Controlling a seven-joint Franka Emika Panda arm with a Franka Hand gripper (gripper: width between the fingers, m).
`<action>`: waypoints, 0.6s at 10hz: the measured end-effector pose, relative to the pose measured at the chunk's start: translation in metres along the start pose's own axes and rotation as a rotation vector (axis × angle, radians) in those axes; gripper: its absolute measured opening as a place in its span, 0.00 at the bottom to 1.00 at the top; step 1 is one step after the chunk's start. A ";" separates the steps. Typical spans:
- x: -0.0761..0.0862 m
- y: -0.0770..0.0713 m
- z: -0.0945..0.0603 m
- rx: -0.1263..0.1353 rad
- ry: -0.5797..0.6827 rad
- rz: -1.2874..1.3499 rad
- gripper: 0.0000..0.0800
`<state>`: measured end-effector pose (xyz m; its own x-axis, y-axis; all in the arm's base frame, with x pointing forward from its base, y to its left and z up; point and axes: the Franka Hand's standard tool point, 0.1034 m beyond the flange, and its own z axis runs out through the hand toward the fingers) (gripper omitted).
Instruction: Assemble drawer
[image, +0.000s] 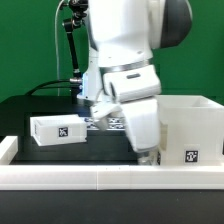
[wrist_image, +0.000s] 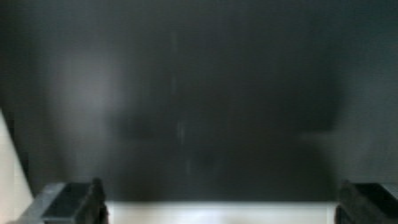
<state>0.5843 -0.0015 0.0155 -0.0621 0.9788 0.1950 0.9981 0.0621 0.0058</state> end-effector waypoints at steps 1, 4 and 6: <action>-0.017 0.000 -0.005 -0.009 -0.003 0.004 0.81; -0.050 -0.014 -0.032 -0.028 -0.023 0.073 0.81; -0.055 -0.039 -0.049 -0.027 -0.043 0.163 0.81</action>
Offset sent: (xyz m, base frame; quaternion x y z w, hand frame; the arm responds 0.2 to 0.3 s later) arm -0.0350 -0.0396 0.0332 -0.0048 -0.0034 0.0743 0.9972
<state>0.5494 -0.0675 0.0530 0.1013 0.9830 0.1530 0.9947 -0.1032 0.0044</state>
